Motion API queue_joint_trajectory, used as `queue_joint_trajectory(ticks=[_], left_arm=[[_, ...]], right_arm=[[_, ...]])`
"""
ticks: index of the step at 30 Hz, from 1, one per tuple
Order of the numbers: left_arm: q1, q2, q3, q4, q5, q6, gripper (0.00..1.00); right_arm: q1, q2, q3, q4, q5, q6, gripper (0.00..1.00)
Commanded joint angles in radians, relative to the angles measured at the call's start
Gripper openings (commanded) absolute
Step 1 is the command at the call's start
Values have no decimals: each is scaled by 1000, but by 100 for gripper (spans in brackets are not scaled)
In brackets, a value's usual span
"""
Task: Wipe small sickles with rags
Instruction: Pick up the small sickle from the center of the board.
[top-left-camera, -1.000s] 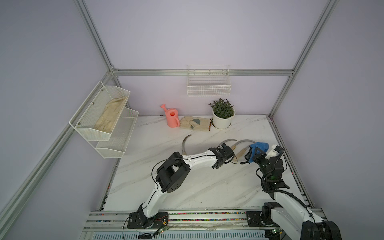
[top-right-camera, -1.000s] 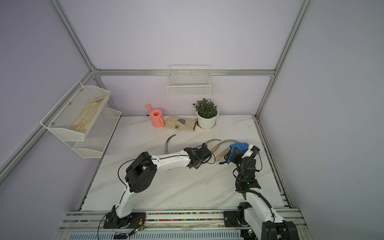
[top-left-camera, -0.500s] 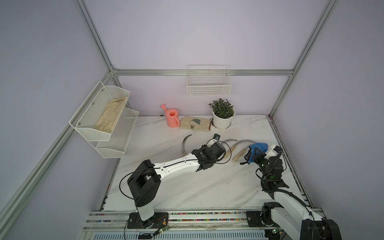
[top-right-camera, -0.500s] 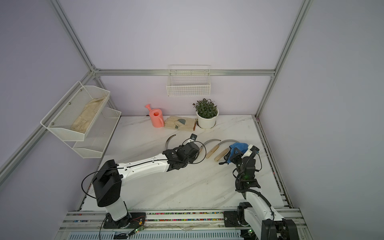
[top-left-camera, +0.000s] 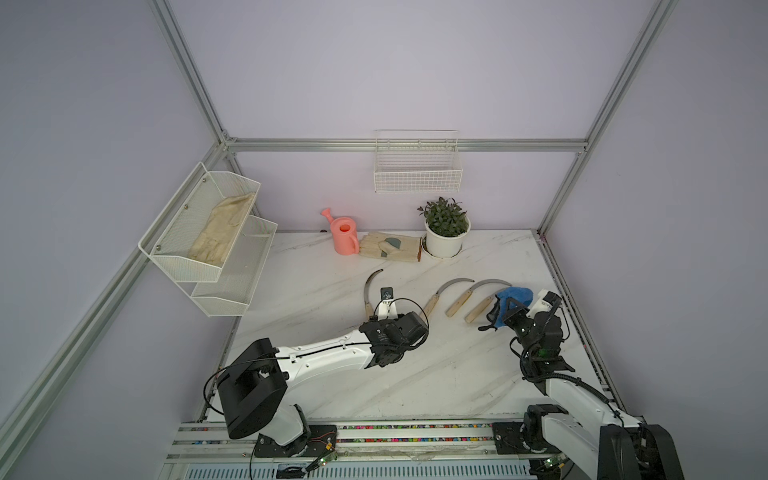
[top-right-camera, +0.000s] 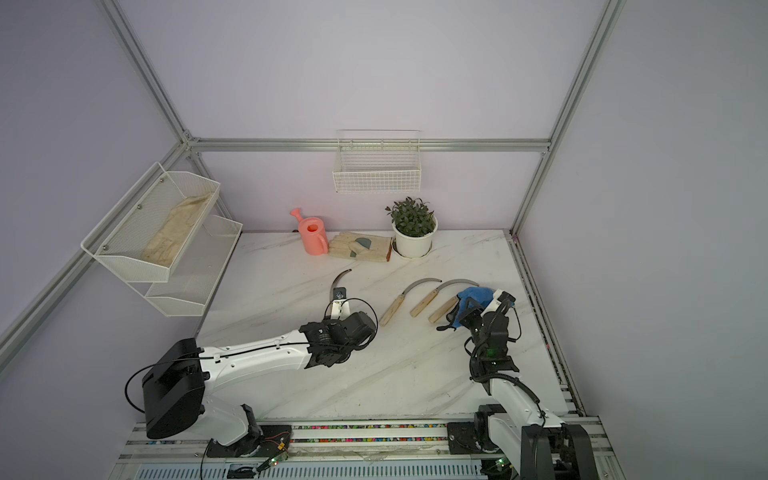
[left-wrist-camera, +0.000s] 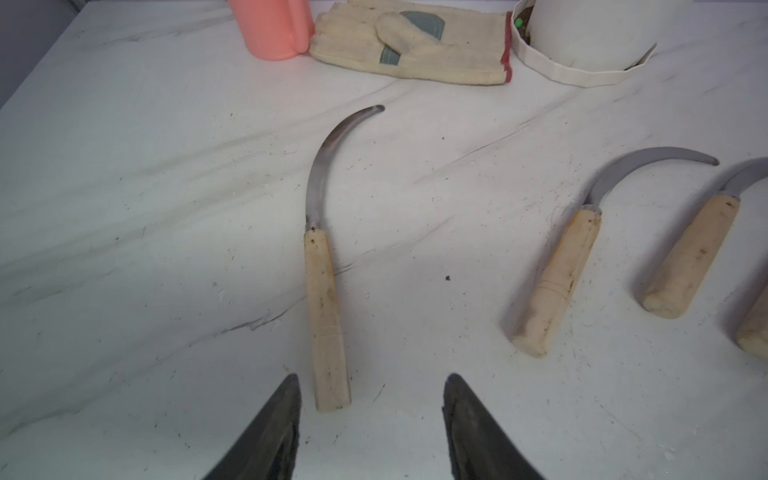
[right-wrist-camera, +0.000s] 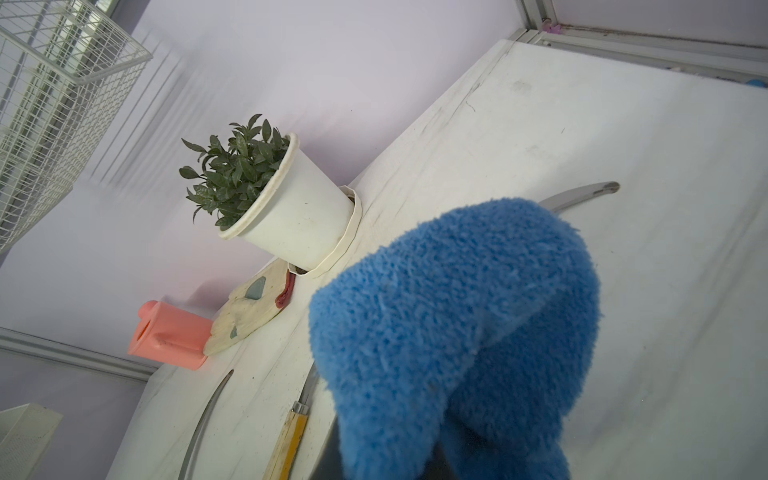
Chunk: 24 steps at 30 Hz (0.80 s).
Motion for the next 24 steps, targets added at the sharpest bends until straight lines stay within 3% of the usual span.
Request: queue_joint_trajectory(ticks=[1, 17, 24], left_arm=[[-1, -1, -55, -60, 37, -206, 58], [8, 186, -66, -62, 29, -357, 59], [45, 255, -74, 3, 42, -326, 58]], right_arm=[[-3, 9, -29, 72, 15, 7, 0], [-4, 48, -21, 93, -1, 8, 0], [-3, 49, -19, 92, -5, 8, 0]])
